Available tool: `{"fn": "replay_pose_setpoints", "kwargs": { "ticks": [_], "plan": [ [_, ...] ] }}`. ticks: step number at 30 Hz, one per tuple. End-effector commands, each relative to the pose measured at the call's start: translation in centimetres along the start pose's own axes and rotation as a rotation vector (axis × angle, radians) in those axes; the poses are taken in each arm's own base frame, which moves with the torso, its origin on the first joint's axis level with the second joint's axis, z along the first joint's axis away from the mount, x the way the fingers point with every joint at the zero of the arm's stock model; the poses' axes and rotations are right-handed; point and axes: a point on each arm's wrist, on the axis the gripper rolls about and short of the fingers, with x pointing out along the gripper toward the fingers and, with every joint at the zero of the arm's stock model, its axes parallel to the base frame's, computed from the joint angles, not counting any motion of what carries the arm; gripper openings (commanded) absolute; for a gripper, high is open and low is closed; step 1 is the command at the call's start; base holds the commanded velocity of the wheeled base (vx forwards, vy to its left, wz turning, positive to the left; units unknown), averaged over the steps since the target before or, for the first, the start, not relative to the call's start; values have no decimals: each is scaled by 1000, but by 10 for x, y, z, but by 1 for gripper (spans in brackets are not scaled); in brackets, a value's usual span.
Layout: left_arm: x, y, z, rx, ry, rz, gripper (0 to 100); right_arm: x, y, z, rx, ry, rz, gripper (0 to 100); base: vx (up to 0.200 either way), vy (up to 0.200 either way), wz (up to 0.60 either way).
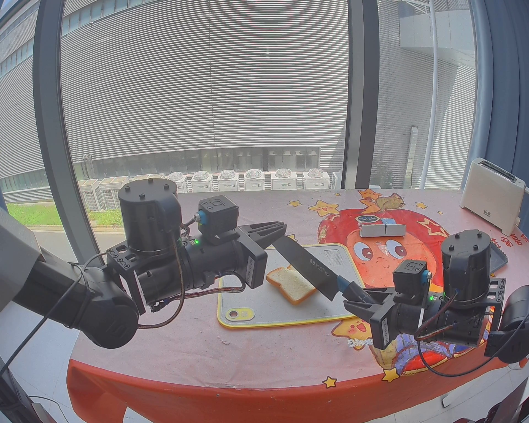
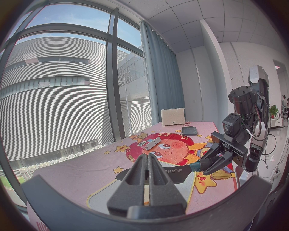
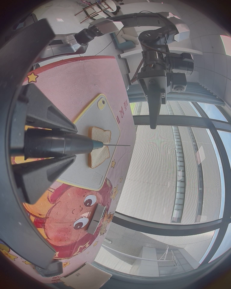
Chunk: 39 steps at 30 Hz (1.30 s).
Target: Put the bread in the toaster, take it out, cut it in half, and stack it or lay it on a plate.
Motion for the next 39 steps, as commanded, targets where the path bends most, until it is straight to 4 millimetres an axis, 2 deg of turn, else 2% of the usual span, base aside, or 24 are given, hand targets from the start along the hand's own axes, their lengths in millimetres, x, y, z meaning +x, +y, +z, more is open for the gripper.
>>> {"fn": "replay_pose_setpoints", "kwargs": {
  "ticks": [1, 27, 30, 35, 39],
  "plan": [
    [3, 0, -5, -2, 12, -2, 0, 0, 0, 1, 0, -5, 0, 0, 0, 0, 0],
    [9, -4, -8, -9, 19, -17, 0, -1, 0, 0, 2, -6, 0, 0, 0, 0, 0],
    [13, -13, -10, -11, 24, -43, 0, 0, 0, 0, 2, -6, 0, 0, 0, 0, 0],
    [25, -12, -18, -13, 40, -47, 0, -1, 0, 1, 1, -9, 1, 0, 0, 0, 0],
    [39, -8, -14, -6, 10, -43, 0, -1, 0, 1, 2, -8, -2, 0, 0, 0, 0]
  ]
}}
